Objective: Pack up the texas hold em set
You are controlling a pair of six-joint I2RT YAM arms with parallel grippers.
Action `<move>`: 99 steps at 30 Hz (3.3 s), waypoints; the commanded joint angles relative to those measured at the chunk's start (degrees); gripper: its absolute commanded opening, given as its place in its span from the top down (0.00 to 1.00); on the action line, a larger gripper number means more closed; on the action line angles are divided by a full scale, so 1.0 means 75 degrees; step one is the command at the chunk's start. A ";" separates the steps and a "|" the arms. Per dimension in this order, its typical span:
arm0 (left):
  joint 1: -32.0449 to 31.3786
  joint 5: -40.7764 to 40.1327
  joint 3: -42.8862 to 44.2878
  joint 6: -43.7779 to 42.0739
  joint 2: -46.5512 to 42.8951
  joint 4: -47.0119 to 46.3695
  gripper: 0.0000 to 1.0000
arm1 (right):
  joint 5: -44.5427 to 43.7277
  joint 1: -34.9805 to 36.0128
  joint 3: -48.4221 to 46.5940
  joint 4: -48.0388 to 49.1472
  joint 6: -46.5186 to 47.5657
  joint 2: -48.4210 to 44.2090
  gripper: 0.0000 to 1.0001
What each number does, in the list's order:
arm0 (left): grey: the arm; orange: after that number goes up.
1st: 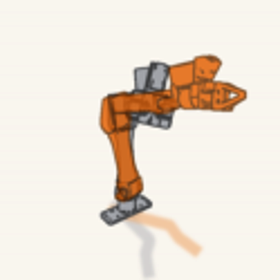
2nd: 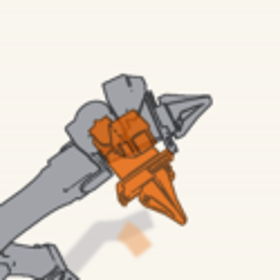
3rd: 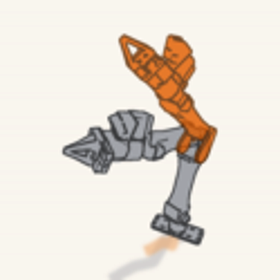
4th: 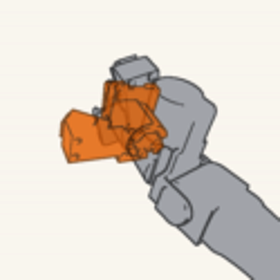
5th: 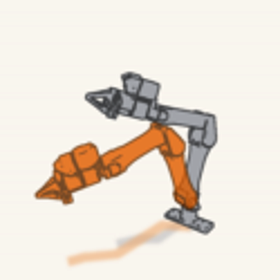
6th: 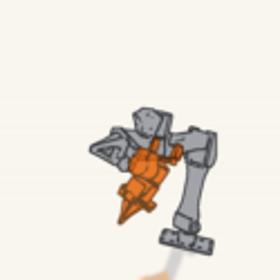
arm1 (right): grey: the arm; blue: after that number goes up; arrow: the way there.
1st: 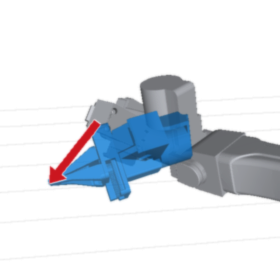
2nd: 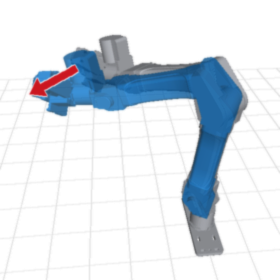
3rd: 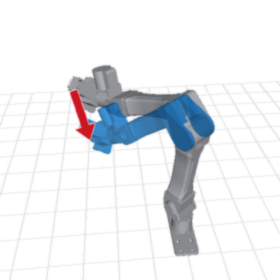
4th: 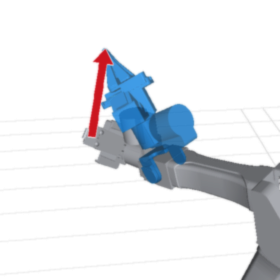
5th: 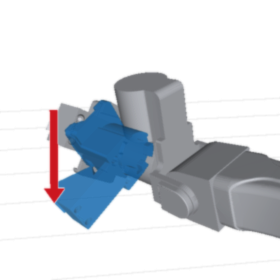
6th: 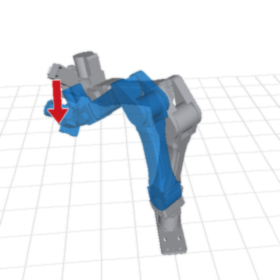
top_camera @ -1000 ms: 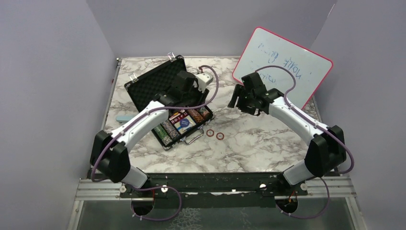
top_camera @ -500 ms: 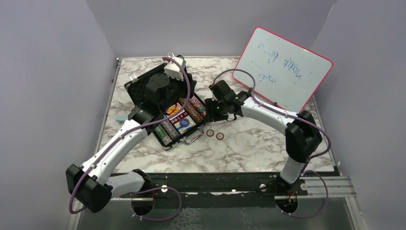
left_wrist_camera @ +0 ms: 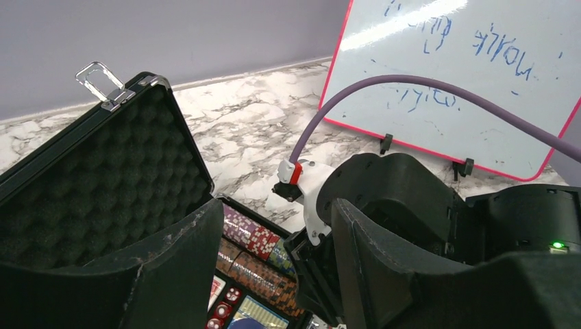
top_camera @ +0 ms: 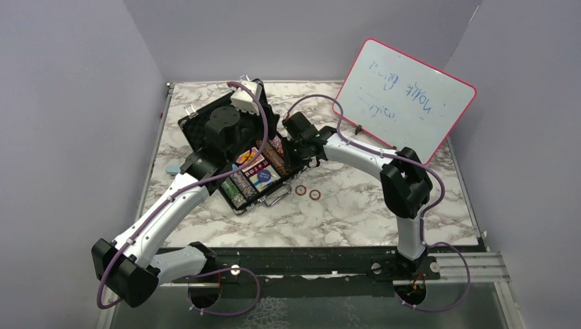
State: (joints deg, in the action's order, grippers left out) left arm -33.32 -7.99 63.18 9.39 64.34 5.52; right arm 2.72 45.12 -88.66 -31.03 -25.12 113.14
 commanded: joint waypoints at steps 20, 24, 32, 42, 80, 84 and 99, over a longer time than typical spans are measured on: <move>0.0028 -0.0306 0.0258 -0.0102 -0.0063 -0.0053 0.38 | -0.0583 0.0026 -0.0311 -0.0342 0.0021 0.0072 0.62; 0.0031 -0.0409 0.0268 -0.0092 -0.0133 0.0003 0.37 | -0.0653 0.0030 0.0057 -0.0330 -0.0053 -0.0408 0.54; 0.0036 -0.0540 0.0254 -0.0051 -0.0222 0.0061 0.35 | -0.0672 0.0029 0.1193 -0.0403 0.0424 -0.1068 0.48; 0.0030 -0.0624 0.0278 0.0126 -0.0285 0.0021 0.31 | -0.0667 0.0294 0.1153 -0.0809 0.0860 -0.0505 0.42; 0.0033 -0.1275 0.0283 -0.0038 -0.0735 0.0064 0.27 | -0.1459 0.0595 0.0548 -0.1776 0.0575 0.1165 0.43; 0.0031 -0.1318 0.0285 -0.0079 -0.0738 0.0052 0.27 | -0.1494 0.0616 0.0572 -0.1827 0.0455 0.1243 0.51; 0.0034 -0.1314 0.0318 -0.0115 -0.0704 0.0056 0.27 | -0.2050 0.0605 0.0254 -0.1898 -0.0157 -0.0137 0.56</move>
State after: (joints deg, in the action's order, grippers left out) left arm -33.32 -16.38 63.33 9.13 59.42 6.17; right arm -8.60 49.45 -86.43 -43.33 -23.90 117.01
